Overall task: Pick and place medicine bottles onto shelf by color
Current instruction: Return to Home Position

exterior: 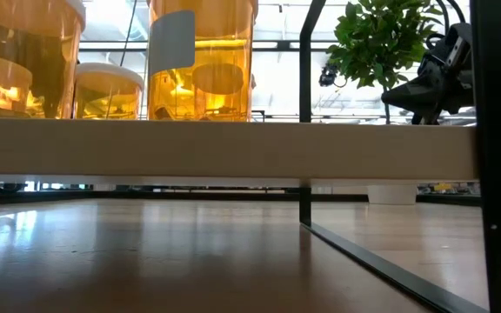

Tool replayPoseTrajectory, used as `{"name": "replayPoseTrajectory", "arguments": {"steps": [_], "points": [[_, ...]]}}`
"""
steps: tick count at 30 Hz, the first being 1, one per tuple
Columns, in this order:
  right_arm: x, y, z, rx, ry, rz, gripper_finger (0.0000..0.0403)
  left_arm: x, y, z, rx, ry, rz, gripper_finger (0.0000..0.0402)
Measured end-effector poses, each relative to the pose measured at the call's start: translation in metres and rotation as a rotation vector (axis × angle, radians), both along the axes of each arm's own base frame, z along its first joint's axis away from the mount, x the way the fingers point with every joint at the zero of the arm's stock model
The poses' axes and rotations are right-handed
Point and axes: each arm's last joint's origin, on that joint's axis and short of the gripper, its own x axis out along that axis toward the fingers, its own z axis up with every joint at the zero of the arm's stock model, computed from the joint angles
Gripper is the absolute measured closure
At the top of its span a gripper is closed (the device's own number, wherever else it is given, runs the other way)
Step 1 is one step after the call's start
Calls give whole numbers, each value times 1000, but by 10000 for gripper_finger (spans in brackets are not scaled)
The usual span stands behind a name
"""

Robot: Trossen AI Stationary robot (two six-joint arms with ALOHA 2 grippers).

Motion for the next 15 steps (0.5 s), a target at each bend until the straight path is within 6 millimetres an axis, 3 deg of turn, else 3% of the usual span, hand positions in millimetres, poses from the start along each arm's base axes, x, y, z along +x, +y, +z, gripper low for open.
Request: {"name": "replayPoseTrajectory", "arguments": {"steps": [15], "points": [[0,0,0,0,0,0,382,0,0,0,1,-2,-1,384]]}}
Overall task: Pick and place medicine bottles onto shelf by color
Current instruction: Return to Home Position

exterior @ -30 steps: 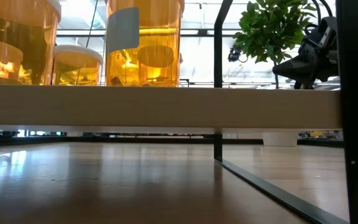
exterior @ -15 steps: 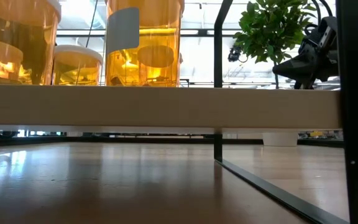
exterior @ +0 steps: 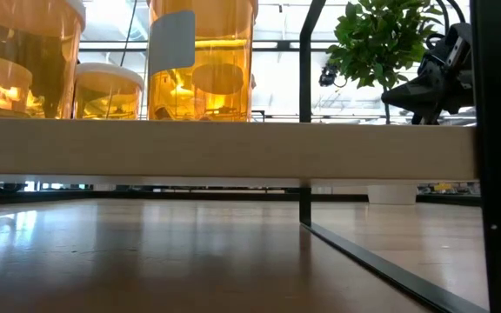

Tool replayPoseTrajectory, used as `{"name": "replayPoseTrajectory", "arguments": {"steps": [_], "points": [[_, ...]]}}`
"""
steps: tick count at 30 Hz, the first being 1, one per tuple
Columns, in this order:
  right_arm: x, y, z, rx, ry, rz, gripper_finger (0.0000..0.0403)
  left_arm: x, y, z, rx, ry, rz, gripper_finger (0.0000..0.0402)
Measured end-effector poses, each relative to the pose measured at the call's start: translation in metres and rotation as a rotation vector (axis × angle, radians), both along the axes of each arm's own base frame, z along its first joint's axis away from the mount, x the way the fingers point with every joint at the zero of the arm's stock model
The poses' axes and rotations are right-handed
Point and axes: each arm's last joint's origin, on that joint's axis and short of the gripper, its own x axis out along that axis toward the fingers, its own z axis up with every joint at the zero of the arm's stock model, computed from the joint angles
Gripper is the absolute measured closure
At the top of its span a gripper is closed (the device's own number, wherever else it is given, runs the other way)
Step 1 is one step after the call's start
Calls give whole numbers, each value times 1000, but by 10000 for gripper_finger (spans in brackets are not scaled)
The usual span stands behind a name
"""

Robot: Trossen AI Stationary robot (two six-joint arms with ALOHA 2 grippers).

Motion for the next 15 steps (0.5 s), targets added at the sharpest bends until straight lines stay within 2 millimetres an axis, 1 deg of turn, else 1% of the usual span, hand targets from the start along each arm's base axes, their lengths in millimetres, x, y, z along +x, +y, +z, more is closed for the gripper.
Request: {"name": "replayPoseTrajectory", "arguments": {"steps": [8,15], "points": [[0,0,0,0,0,0,382,0,0,0,0,0,0,372],[0,0,0,0,0,0,382,0,0,0,0,0,0,381]]}}
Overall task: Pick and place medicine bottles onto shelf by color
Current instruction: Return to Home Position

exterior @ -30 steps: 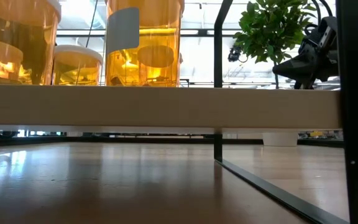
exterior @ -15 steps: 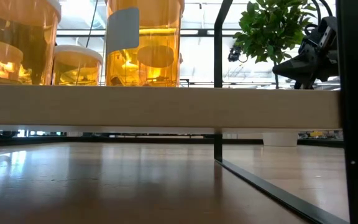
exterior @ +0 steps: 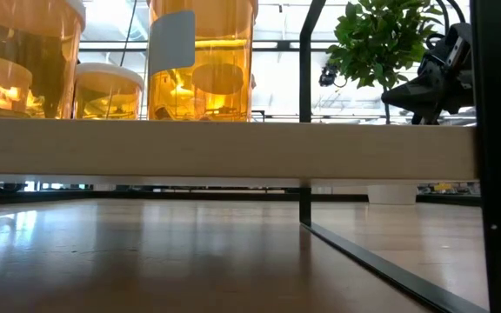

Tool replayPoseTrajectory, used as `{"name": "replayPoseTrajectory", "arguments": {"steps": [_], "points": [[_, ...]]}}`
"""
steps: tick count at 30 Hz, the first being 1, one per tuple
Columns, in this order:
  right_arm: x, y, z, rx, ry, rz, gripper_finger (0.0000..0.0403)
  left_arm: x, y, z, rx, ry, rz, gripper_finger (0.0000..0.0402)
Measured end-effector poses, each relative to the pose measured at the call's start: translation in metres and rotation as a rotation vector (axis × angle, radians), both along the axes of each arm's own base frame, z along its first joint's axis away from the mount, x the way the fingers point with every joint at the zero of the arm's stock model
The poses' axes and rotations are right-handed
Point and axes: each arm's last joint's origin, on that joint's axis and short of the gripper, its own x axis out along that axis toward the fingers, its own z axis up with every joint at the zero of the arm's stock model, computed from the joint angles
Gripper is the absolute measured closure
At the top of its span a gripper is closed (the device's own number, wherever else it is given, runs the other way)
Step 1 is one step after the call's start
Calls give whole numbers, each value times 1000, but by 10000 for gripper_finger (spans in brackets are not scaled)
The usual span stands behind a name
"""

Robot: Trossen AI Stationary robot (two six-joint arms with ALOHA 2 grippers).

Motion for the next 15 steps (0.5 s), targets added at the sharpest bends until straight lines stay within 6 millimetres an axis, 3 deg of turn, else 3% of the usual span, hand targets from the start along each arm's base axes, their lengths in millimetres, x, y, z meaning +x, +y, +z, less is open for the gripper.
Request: {"name": "replayPoseTrajectory", "arguments": {"steps": [15], "points": [[0,0,0,0,0,0,382,0,0,0,0,0,0,370]]}}
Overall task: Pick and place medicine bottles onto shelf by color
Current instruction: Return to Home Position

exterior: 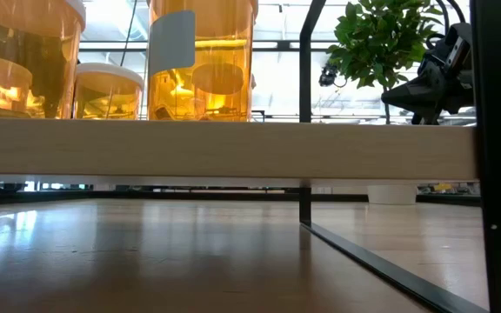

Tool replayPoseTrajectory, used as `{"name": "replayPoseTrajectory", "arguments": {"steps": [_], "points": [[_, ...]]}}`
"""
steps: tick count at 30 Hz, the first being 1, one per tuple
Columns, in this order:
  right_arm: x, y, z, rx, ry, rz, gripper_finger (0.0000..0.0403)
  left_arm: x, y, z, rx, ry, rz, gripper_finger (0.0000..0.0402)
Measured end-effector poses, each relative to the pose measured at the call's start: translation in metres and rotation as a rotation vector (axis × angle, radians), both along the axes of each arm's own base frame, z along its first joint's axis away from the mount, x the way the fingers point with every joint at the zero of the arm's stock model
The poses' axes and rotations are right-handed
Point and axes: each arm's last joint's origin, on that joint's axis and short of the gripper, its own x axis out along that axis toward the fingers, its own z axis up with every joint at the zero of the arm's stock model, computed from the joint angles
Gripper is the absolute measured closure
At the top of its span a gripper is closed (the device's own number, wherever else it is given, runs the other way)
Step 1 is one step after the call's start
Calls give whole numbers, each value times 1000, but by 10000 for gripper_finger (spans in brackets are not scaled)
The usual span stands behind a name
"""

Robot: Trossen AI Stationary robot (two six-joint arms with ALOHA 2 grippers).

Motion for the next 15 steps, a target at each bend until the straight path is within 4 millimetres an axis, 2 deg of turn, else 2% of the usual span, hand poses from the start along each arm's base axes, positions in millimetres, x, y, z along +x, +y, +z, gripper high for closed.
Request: {"name": "replayPoseTrajectory", "arguments": {"steps": [8,15], "points": [[0,0,0,0,0,0,382,0,0,0,0,0,0,381],[0,0,0,0,0,0,382,0,0,0,0,0,0,372]]}}
